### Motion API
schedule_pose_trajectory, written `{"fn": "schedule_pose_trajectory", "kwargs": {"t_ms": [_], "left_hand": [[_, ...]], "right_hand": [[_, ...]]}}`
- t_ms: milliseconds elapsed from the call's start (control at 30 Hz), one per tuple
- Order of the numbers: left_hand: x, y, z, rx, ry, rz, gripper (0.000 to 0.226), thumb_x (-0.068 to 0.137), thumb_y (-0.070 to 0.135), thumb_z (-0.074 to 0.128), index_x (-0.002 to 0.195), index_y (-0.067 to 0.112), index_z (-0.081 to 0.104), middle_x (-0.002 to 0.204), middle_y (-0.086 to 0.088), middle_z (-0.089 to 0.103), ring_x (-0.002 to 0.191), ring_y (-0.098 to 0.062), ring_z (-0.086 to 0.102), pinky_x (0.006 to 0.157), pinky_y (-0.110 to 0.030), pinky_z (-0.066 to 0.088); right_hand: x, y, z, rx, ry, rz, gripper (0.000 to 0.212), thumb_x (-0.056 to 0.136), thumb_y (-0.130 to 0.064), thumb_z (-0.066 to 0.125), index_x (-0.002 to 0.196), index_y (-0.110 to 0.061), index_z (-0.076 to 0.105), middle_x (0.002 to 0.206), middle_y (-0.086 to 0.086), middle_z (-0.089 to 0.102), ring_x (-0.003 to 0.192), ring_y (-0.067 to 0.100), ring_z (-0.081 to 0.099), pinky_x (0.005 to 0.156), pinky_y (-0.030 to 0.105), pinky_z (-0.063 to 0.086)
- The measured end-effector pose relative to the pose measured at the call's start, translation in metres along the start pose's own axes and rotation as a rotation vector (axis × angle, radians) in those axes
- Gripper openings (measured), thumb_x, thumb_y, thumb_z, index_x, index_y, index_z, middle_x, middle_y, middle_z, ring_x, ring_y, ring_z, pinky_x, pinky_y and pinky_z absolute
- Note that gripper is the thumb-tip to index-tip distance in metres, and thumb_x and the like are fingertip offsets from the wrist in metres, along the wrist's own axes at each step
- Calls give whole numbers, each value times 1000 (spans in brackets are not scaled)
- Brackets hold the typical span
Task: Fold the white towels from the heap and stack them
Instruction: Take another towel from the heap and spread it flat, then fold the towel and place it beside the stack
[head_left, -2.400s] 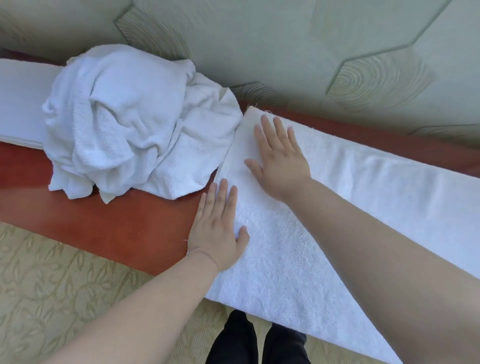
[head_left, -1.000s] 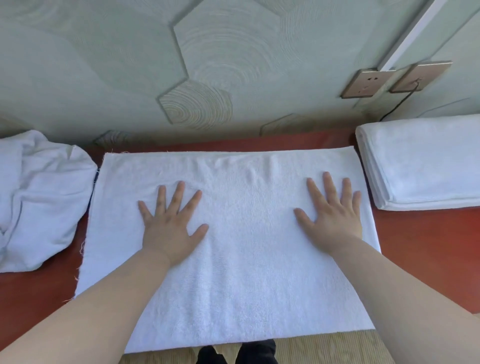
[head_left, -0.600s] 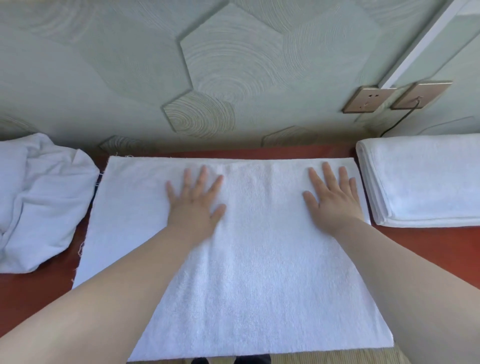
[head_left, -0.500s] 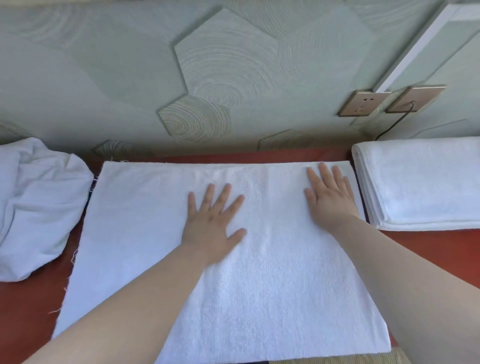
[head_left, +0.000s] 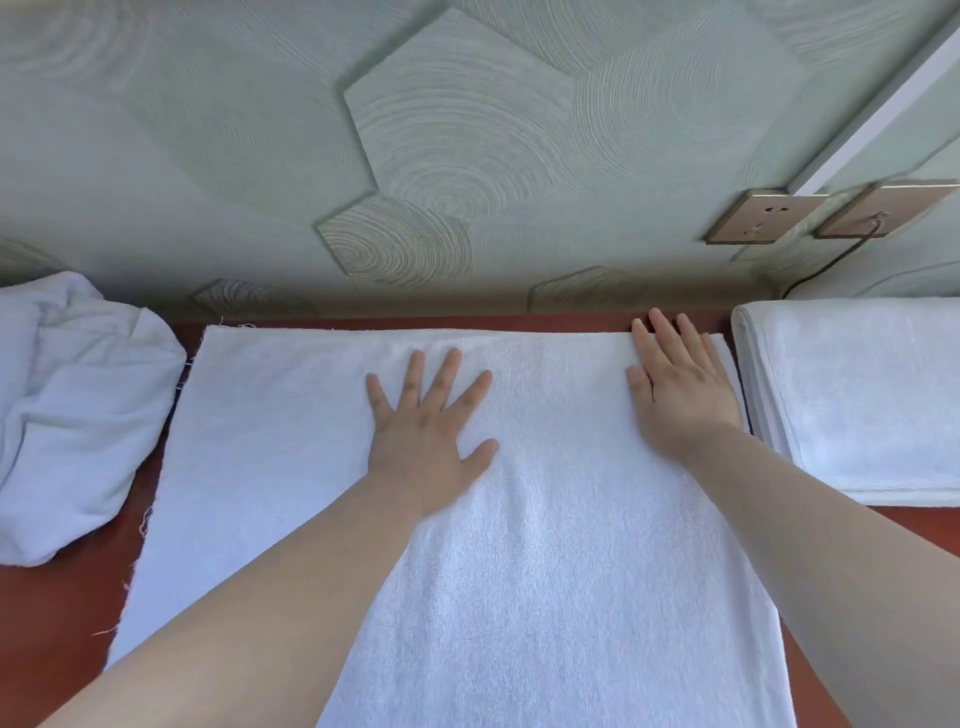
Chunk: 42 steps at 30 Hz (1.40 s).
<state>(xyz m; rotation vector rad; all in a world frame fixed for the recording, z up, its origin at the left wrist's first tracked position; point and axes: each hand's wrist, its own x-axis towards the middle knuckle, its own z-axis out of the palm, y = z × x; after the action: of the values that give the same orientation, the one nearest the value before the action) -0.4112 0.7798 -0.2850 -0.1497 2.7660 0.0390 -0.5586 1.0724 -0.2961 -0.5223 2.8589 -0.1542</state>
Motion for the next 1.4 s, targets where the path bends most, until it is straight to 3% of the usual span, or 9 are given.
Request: {"fn": "schedule_pose_trajectory", "kwargs": {"t_ms": [133, 300, 567, 667, 767, 867, 1200, 1300, 1400], "left_hand": [[2, 1, -1, 1, -5, -4, 78, 92, 80, 8, 157, 50, -23, 167, 8, -36, 153, -31, -34, 114, -76, -10], [6, 2, -1, 3, 14, -18, 78, 92, 81, 8, 157, 51, -22, 168, 8, -33, 154, -31, -32, 114, -76, -10], [11, 2, 0, -21, 42, -41, 77, 93, 79, 8, 158, 50, -20, 170, 8, -29, 156, -31, -28, 116, -75, -9], [14, 1, 1, -32, 59, -49, 78, 92, 80, 11, 159, 50, -16, 171, 8, -26, 156, -32, -26, 116, -75, -8], [15, 0, 3, -34, 61, -38, 79, 91, 80, 13, 160, 50, -14, 171, 8, -25, 156, -33, -25, 116, -75, -9], [16, -2, 3, -23, 62, -15, 81, 91, 80, 13, 160, 49, -14, 171, 8, -26, 156, -34, -25, 116, -75, -8], [6, -8, 3, -135, 162, 68, 71, 100, 64, 19, 165, 39, 6, 175, 3, -6, 160, -26, -9, 122, -68, -6], [-42, -13, 8, -313, 288, 70, 64, 103, 49, 24, 163, 27, 27, 174, -4, 11, 161, -26, 3, 127, -58, -2], [-136, -21, 38, -330, 212, 28, 65, 103, 51, 24, 165, 28, 20, 175, -5, 6, 161, -27, 0, 129, -53, -4]], "right_hand": [[10, 2, 1, 145, 163, 66, 41, 106, -32, 37, 138, -12, 51, 157, 10, 36, 149, 30, 23, 127, 49, 15], [30, 0, 1, 154, 184, 78, 22, 105, -25, 38, 108, -11, 55, 154, 13, 35, 149, 33, 20, 126, 54, 14], [60, 2, -13, 90, 142, 40, 32, 103, -31, 38, 126, -14, 53, 158, 12, 38, 154, 37, 17, 125, 61, 2], [34, -45, -20, 134, 161, -7, 57, 105, -45, 29, 153, -15, 36, 169, 12, 21, 158, 35, 4, 127, 55, -2], [-3, -85, 0, 16, -15, -188, 70, 103, -62, 19, 164, -30, 9, 173, 2, -6, 158, 29, -13, 128, 50, -6], [-18, -79, 17, -22, -68, -70, 76, 98, -71, 15, 164, -38, -5, 172, -6, -15, 157, 25, -20, 128, 47, -7], [-75, -126, 7, 19, -62, 48, 70, 103, -62, 12, 165, -30, 0, 173, 3, -9, 158, 31, -15, 126, 54, -9], [-152, -158, 26, 53, -60, -4, 69, 105, -59, 15, 165, -29, 1, 173, 4, -8, 158, 30, -15, 127, 55, -6], [-213, -171, 57, 20, -119, -30, 71, 104, -60, 18, 165, -27, 6, 173, 5, -6, 158, 32, -12, 127, 56, -4]]}}
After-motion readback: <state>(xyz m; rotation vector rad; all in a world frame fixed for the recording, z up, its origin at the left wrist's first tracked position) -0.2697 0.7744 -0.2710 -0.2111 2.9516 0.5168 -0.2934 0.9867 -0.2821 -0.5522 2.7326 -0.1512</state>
